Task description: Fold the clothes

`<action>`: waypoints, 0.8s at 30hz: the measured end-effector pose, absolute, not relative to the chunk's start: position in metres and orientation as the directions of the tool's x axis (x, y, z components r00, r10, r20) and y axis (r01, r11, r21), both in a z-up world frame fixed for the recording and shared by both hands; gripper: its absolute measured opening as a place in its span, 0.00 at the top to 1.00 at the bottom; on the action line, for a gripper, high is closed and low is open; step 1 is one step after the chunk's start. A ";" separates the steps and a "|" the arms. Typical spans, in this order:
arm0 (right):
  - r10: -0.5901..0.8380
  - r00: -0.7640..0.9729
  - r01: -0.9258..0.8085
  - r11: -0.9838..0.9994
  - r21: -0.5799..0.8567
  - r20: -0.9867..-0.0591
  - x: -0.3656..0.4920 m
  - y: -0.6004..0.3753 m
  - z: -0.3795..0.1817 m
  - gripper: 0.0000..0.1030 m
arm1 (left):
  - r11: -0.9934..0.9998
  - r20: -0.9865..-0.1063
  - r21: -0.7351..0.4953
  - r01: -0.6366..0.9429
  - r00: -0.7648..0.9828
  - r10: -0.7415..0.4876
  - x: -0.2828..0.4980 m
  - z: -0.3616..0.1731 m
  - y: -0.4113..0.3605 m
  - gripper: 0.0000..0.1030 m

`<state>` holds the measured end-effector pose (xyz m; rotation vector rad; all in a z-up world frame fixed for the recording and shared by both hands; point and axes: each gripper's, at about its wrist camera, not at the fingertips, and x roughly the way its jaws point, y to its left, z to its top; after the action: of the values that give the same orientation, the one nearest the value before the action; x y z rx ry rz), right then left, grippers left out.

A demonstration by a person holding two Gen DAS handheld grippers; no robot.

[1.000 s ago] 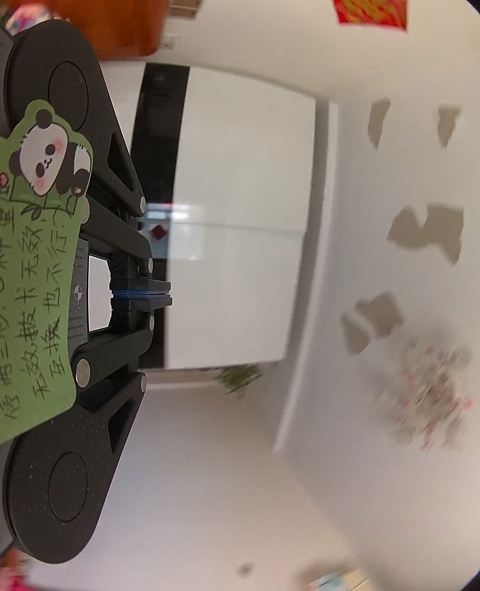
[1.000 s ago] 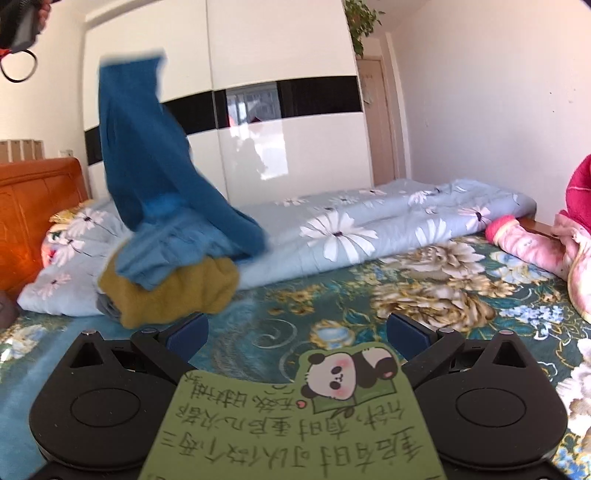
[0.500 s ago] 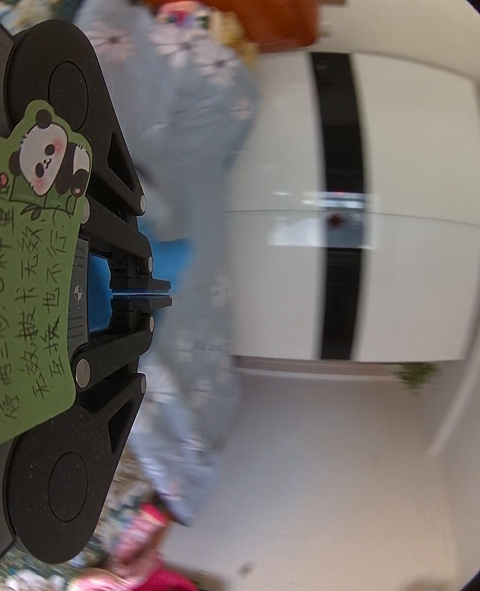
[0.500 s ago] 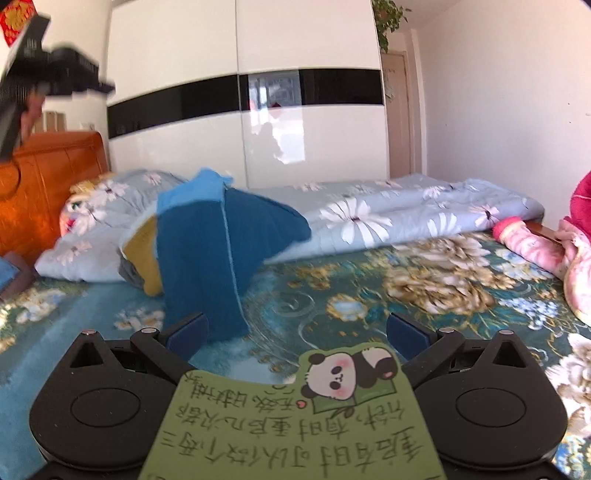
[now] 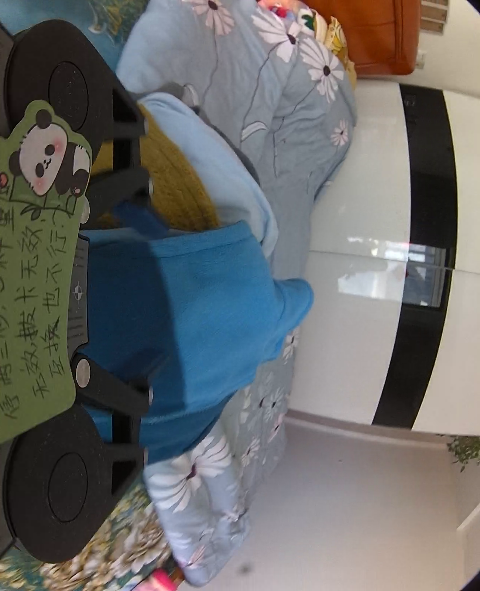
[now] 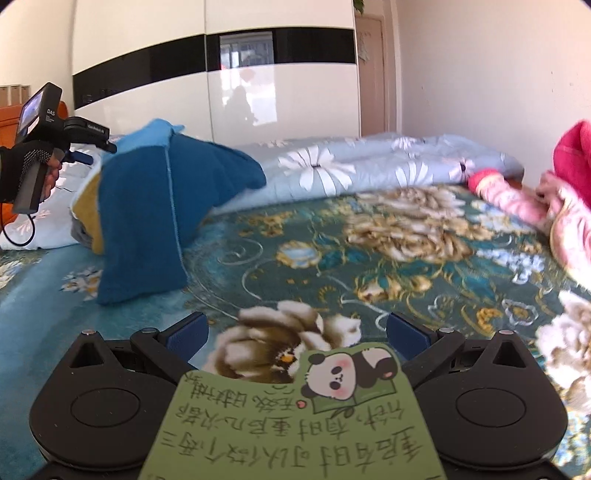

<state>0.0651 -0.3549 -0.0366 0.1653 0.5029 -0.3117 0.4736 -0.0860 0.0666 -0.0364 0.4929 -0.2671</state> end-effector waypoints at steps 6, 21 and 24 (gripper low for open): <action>-0.238 0.814 0.325 0.942 0.077 -0.531 0.089 -0.363 -0.057 0.01 | 0.977 -0.426 -0.053 0.206 0.880 -0.209 0.505 0.055 -0.089 0.38; -0.234 0.804 0.326 0.942 0.077 -0.547 0.092 -0.362 -0.063 0.01 | 0.930 -0.215 -0.206 0.304 0.913 -0.347 0.474 0.107 -0.073 0.92; -0.244 0.811 0.331 0.941 0.072 -0.531 0.086 -0.362 -0.054 0.01 | 0.905 -0.156 -0.214 0.367 0.902 -0.403 0.454 0.139 -0.077 0.92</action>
<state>0.0862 -0.3617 -0.0539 0.1644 0.5441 -0.3086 0.4544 -0.0768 0.1385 -0.1815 0.1991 -0.4002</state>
